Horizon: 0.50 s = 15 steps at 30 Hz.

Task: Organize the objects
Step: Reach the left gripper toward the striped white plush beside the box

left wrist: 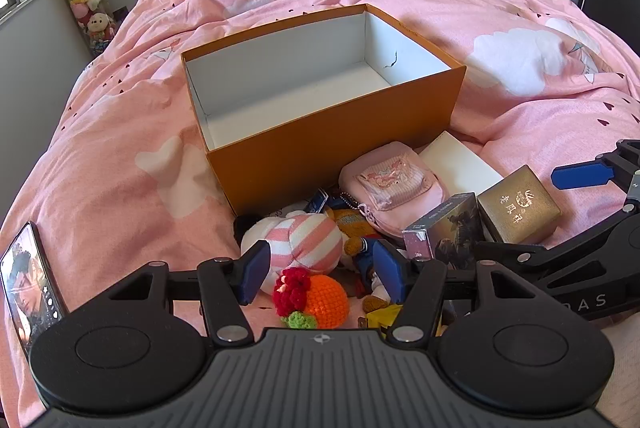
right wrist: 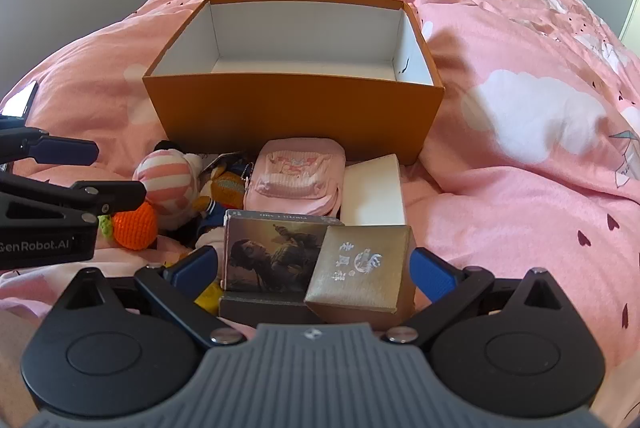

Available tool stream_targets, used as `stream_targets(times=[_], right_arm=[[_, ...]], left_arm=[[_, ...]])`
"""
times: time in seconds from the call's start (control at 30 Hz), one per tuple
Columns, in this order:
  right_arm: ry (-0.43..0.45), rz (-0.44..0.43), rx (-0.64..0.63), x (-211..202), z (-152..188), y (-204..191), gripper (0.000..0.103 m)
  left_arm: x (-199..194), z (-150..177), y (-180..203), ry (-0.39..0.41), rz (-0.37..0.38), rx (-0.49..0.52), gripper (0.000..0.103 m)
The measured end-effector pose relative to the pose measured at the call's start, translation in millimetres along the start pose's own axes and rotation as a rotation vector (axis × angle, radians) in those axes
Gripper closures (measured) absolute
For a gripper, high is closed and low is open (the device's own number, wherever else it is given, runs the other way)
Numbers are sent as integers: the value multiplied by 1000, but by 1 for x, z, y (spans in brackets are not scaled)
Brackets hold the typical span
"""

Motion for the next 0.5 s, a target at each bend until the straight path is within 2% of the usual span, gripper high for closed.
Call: stream_targets(times=[0.37, 0.5], right_arm=[[-7, -5, 2, 0, 0, 0, 1], [-11, -16, -6, 2, -1, -1, 1]], left_arm=[[0, 0, 0, 0, 1, -1, 33], [2, 0, -6, -11, -1, -27, 38]])
Point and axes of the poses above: each gripper's, at about its wrist camera, not at the fingertips, and x roughly the way its jaws point, y to its right, z to its underside, the point moved 5 cm from there along x, roughly the way its jaws point, and after that the axes turned 11 degrees about -x, right-handed, at the moved point
